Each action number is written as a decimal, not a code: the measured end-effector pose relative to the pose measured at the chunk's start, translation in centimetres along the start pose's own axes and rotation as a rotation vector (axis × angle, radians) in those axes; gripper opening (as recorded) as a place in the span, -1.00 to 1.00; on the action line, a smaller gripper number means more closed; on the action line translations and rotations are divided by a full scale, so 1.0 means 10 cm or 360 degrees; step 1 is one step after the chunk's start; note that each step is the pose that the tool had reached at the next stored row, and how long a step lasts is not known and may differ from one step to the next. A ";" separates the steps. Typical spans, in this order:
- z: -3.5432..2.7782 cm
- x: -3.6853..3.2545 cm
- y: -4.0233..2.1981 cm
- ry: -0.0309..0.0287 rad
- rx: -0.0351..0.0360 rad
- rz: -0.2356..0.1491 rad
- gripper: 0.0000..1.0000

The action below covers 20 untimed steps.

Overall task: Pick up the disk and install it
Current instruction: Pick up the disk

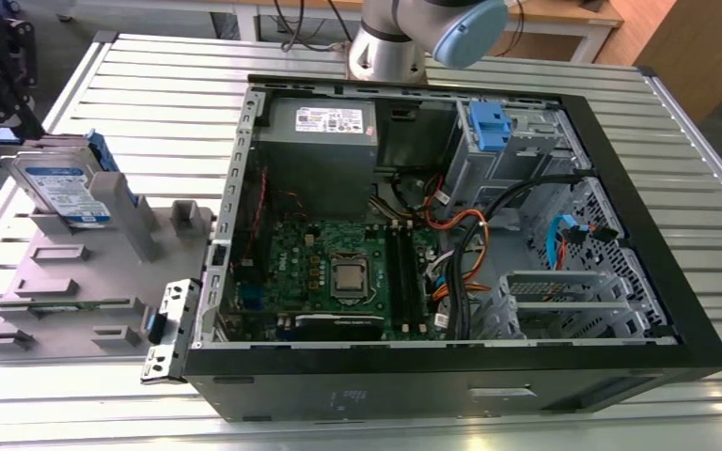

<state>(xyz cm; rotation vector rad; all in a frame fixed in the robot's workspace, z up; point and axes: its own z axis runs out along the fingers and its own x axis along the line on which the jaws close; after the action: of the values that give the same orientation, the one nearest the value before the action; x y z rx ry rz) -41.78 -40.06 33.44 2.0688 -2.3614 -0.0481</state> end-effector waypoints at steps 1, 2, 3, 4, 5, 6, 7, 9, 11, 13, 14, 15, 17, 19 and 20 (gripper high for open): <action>0.000 0.000 0.000 0.00000 0.0000 0.0000 -0.79; 0.002 0.000 0.000 0.00001 0.0000 0.0000 -0.79; 0.007 0.000 -0.001 -0.00001 0.0000 0.0000 -0.79; 0.011 0.000 -0.003 0.00000 0.0000 0.0000 -0.79; 0.013 0.000 -0.006 0.00000 0.0000 0.0000 -0.79; 0.015 -0.001 -0.010 -0.00001 0.0000 0.0000 -0.79; 0.016 -0.001 -0.014 0.00000 0.0000 0.0000 -0.79; 0.019 -0.003 -0.021 -0.00002 0.0000 0.0000 -0.79; 0.020 -0.004 -0.021 -0.00001 0.0000 0.0000 -0.79; 0.024 -0.010 -0.021 -0.00001 0.0000 0.0000 -0.79; 0.024 -0.015 -0.020 0.00003 0.0000 0.0000 -0.79; 0.025 -0.021 -0.019 0.00002 0.0000 0.0000 -0.79; 0.028 -0.032 -0.018 -0.00001 0.0000 0.0000 -0.79; 0.028 -0.033 -0.018 0.00000 0.0000 0.0000 -0.79; 0.028 -0.034 -0.017 0.00000 0.0000 0.0000 -0.79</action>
<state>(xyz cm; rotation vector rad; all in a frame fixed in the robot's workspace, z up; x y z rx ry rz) -41.56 -39.74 33.17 2.0688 -2.3614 -0.0482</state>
